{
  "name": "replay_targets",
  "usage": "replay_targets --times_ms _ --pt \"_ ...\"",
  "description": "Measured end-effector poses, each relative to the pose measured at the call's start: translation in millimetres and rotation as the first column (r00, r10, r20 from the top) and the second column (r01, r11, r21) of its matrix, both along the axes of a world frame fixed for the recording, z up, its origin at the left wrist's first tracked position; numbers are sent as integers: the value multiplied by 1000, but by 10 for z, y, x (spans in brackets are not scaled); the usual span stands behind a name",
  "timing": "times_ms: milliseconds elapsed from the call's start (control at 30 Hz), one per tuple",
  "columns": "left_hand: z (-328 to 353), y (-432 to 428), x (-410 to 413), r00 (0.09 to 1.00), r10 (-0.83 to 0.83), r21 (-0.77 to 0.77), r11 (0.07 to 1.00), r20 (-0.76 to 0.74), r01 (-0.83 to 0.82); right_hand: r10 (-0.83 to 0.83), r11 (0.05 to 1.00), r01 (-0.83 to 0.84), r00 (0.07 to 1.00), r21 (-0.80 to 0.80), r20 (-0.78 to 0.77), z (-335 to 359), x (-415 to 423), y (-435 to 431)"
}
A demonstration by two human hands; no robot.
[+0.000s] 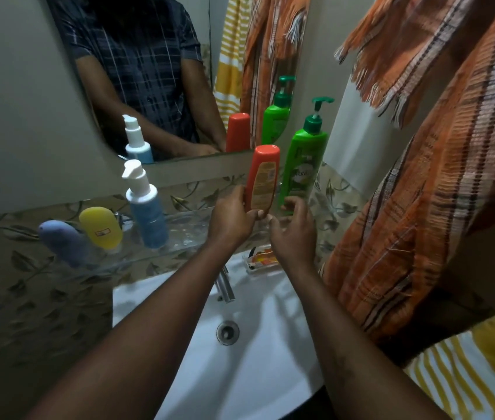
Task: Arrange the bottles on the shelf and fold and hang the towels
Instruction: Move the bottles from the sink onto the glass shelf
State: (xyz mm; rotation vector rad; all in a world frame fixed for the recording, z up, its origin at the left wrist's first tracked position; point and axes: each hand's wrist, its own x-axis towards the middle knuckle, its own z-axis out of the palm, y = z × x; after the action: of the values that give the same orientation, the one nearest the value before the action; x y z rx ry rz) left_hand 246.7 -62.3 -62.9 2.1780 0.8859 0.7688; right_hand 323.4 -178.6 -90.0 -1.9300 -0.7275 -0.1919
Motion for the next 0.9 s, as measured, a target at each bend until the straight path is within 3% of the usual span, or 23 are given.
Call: replay_targets --times_ms 100,233,433,733,900 --pt "-104 -60 -81 999 41 36 999 -17 -40 -36 999 37 998 33 -43 -263 -97 -112" --pt "-308 -243 -302 996 77 214 973 49 -86 73 989 -96 980 -116 -183 -590 -166 -168" --pt "-759 -507 -591 995 -100 389 917 18 85 151 932 -231 948 -279 -279 -875 -369 -223" --pt "-1268 -618 -650 957 -164 33 984 -239 177 195 859 -315 930 -404 -311 -1045 -439 -334" --pt "-1085 -748 -466 968 -210 38 975 -138 217 92 934 -168 966 -315 -241 -874 -432 -539"
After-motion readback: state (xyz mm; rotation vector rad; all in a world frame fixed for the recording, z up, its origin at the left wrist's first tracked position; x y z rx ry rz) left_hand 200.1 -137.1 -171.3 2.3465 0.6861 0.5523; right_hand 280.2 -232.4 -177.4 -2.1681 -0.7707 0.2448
